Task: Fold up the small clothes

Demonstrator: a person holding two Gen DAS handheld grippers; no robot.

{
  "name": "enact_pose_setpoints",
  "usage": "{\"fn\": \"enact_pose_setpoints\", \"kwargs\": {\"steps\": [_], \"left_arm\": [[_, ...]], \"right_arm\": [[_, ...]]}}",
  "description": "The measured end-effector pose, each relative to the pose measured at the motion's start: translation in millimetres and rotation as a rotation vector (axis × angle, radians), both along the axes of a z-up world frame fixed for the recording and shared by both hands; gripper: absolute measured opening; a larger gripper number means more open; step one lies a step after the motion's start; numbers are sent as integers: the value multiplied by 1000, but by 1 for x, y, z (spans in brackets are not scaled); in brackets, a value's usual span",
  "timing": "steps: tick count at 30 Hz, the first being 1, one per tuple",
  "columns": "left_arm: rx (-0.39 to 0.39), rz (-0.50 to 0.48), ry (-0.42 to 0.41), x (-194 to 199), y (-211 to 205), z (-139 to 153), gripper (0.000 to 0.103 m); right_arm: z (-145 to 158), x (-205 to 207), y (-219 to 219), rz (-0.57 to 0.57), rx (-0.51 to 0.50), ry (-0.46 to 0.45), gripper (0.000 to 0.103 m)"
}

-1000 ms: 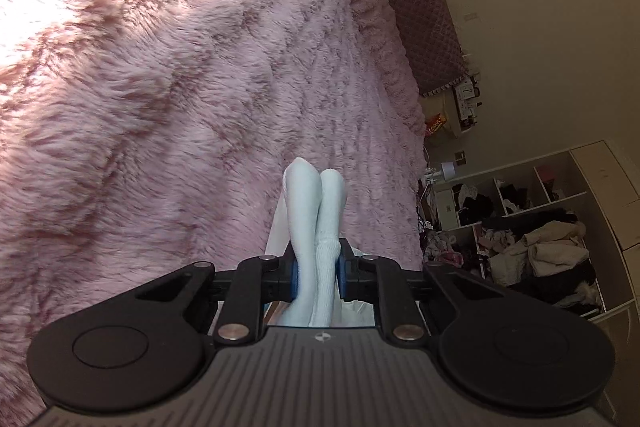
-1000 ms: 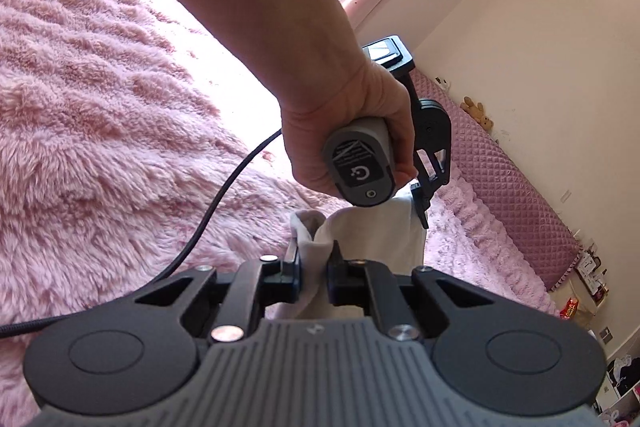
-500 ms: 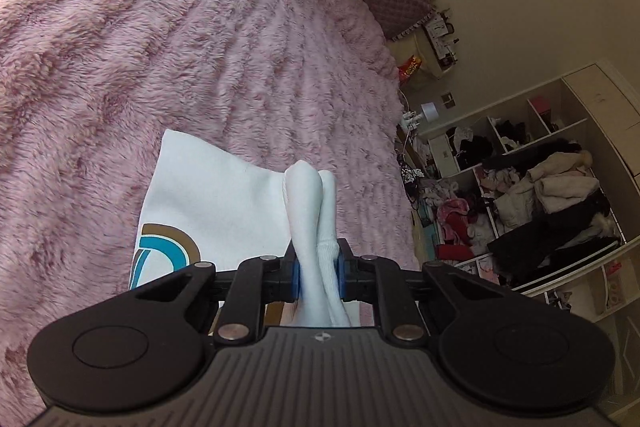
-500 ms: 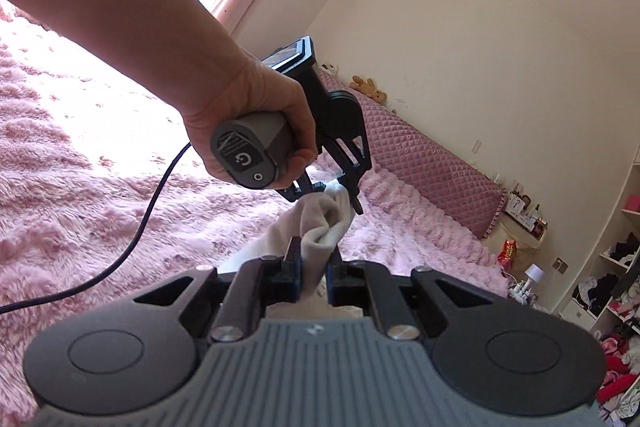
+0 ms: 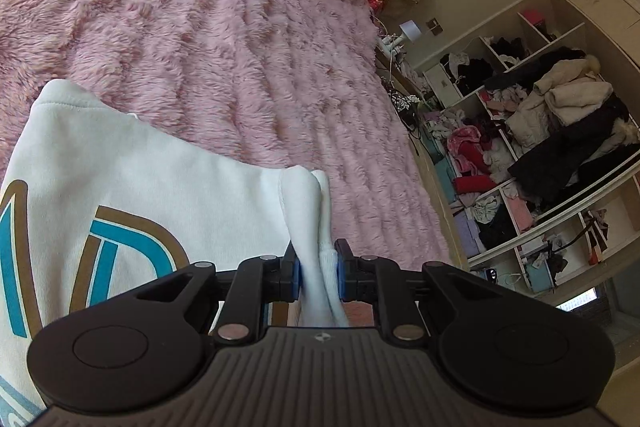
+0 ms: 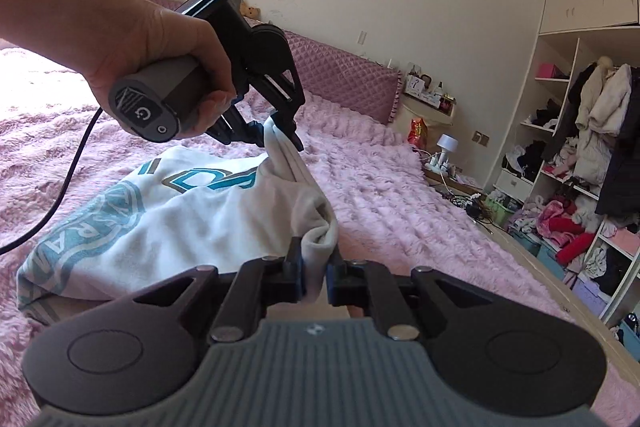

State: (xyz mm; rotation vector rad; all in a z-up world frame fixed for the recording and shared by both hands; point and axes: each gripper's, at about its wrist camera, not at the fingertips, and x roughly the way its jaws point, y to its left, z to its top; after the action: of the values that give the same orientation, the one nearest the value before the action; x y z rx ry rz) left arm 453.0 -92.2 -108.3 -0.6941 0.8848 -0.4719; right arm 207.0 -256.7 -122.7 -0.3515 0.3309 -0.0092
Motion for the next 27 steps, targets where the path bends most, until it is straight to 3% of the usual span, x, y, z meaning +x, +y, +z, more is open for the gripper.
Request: {"fn": "enact_pose_setpoints", "kwargs": {"steps": [6, 16, 19, 22, 23, 27], "left_arm": [[51, 8, 15, -4, -25, -13, 18], [192, -13, -1, -4, -56, -13, 18], [183, -22, 0, -4, -58, -14, 31], [154, -36, -56, -12, -51, 4, 42], [182, -40, -96, -19, -47, 13, 45], [448, -74, -308, -93, -29, 43, 45]], "right_arm": [[-22, -3, -23, -44, 69, 40, 3], [-26, 10, -40, -84, 177, 91, 4], [-33, 15, -46, -98, 206, 114, 4], [-39, 17, -51, -101, 234, 129, 5], [-39, 17, -51, -101, 239, 130, 5], [-40, 21, -54, -97, 252, 127, 5]]}}
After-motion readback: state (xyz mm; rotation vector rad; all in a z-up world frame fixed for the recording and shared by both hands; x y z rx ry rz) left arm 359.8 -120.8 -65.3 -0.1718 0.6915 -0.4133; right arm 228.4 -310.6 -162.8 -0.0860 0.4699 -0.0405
